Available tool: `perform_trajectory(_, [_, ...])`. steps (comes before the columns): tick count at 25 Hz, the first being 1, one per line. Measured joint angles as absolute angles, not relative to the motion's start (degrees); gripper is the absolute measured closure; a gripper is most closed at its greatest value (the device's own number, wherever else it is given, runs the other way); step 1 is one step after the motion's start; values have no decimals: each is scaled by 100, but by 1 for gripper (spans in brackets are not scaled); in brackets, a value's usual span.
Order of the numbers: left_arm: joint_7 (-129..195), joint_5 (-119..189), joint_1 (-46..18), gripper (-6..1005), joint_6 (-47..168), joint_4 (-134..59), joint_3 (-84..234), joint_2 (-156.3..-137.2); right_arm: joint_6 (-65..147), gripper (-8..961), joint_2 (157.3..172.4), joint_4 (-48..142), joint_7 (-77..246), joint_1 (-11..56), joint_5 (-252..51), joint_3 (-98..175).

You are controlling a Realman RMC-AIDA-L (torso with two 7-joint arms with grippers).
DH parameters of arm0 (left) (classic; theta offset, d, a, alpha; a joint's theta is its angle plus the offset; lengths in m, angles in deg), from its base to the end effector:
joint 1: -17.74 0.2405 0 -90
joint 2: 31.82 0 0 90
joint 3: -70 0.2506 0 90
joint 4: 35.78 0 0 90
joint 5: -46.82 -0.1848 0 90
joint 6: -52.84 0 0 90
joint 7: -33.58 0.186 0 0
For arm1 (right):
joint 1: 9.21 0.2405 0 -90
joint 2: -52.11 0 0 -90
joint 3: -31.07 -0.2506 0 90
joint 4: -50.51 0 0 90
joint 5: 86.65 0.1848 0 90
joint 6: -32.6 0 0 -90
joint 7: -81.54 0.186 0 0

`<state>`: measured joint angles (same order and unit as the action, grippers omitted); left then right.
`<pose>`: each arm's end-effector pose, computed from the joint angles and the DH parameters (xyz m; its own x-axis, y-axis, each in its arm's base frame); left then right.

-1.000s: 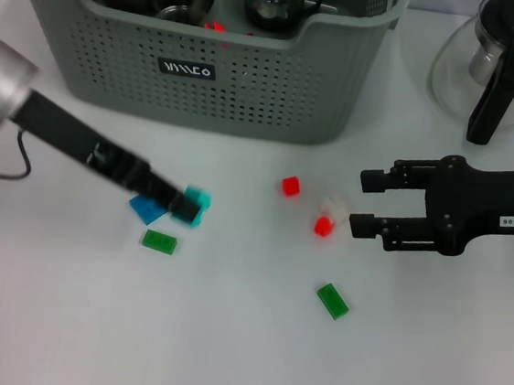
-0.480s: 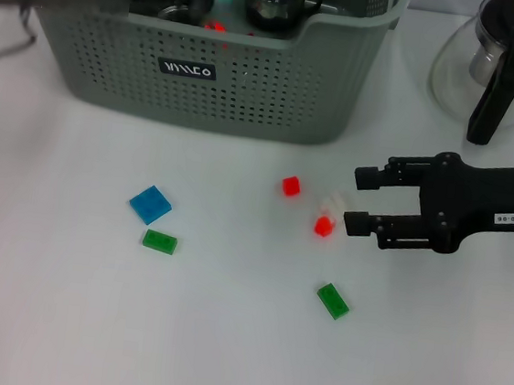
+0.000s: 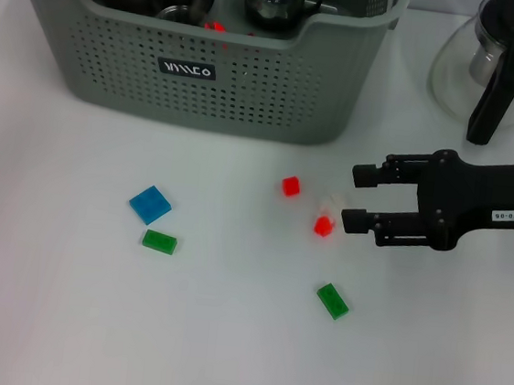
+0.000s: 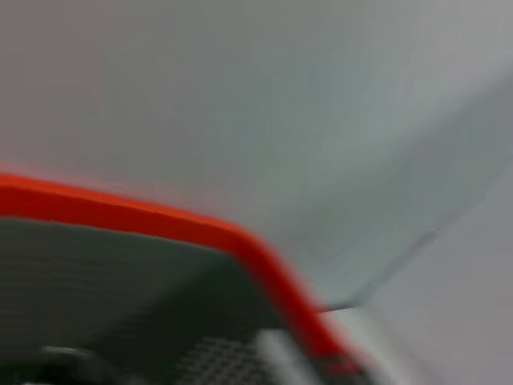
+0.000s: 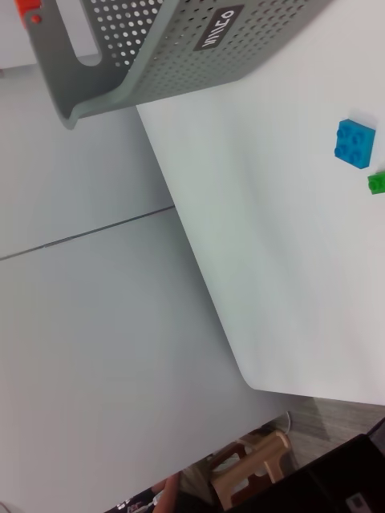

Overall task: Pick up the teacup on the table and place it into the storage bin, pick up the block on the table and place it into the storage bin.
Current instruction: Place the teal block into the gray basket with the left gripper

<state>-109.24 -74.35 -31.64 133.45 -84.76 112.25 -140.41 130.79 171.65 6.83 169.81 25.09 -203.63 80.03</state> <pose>-0.1402 0.4452 0.0628 0.4435 0.7207 0.5328 0.8707 -0.4874 -0.0653 0.1850 0.3013 -0.0477 0.8616 -0.3402 -0.3766 -0.3343 -0.9388 0.0831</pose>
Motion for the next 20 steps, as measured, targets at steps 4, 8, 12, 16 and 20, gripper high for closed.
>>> perform_trajectory(4, [-11361,-8653,-3458,517,12314,-8474,12064,-14118,13053,239,17164,684,16979,2530,-20363,8002])
perform_trajectory(8, [-11614,-9752,-3666,510,11713,-8438,12437,-14402,13050,239,17164,684,16975,2548,-20363,8002])
perform_trajectory(12, [-11758,-10289,-3743,502,11490,-8494,12412,-14585,13050,239,17164,683,16974,2549,-20363,8002])
perform_trajectory(16, [-11743,-10020,-3655,495,11595,-8720,12236,-14587,13050,239,17164,684,16978,2551,-20363,8002])
perform_trajectory(20, [-11333,-8959,-3263,345,11837,-9101,11716,-14625,13051,239,17164,683,16982,2551,-20363,8002])
